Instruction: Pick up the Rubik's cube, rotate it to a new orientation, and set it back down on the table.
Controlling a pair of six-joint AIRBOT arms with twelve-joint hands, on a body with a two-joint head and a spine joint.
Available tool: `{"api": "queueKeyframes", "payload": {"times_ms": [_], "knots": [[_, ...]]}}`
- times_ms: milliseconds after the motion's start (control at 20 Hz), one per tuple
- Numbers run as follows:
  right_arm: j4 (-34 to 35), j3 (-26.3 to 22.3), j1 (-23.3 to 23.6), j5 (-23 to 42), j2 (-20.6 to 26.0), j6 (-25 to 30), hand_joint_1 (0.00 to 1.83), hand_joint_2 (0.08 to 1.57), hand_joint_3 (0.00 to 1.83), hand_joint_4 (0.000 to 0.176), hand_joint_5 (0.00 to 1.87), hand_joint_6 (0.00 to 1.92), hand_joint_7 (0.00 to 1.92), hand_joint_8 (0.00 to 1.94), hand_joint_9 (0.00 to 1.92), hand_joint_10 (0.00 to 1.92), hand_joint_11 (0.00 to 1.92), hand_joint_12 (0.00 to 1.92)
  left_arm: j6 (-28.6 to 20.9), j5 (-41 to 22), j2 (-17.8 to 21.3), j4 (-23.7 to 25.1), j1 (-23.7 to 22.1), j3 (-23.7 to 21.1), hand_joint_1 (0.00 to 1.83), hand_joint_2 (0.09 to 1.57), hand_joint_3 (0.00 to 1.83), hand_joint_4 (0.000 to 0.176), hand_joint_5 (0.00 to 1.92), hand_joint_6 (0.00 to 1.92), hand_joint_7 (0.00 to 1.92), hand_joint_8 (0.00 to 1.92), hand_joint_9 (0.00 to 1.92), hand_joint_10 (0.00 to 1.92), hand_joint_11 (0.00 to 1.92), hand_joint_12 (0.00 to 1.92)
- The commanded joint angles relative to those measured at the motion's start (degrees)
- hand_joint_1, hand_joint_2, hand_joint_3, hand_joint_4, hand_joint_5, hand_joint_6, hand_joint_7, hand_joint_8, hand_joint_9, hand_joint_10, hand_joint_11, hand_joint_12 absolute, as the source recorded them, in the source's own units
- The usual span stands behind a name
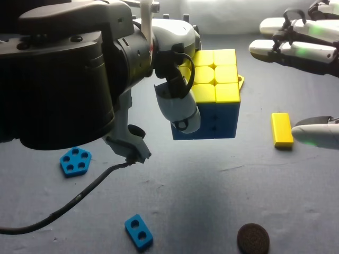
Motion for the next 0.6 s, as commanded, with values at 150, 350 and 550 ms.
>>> {"api": "queueKeyframes", "payload": {"times_ms": [150, 350, 550], "knots": [[-2.3, -0.7, 1.0, 1.7, 0.4, 2.8, 0.16, 1.2, 0.0, 0.0, 0.1, 0.01, 0.44, 0.96, 0.31, 1.58, 0.05, 1.91, -0.2, 0.8, 0.5, 4.3, -1.3, -0.5, 1.08, 1.28, 0.0, 0.0, 0.67, 1.45, 0.36, 1.65, 0.33, 1.73, 0.32, 1.82], [-2.4, -1.0, 2.0, -2.3, -0.5, 2.9, 0.12, 1.23, 0.01, 0.0, 0.07, 0.0, 0.37, 1.07, 0.24, 1.69, 0.0, 1.92, -0.1, 0.5, 0.5, 4.3, -1.3, -0.7, 1.08, 1.27, 0.0, 0.0, 0.67, 1.45, 0.26, 1.61, 0.29, 1.73, 0.27, 1.86], [-1.8, -1.0, 3.0, -5.4, -2.3, 2.9, 0.17, 1.2, 0.0, 0.0, 0.08, 0.0, 0.38, 1.03, 0.24, 1.67, 0.0, 1.92, -0.1, 0.3, 0.5, 4.5, -1.3, -0.8, 1.07, 1.27, 0.0, 0.0, 0.67, 1.45, 0.23, 1.66, 0.22, 1.78, 0.16, 1.92]]}}
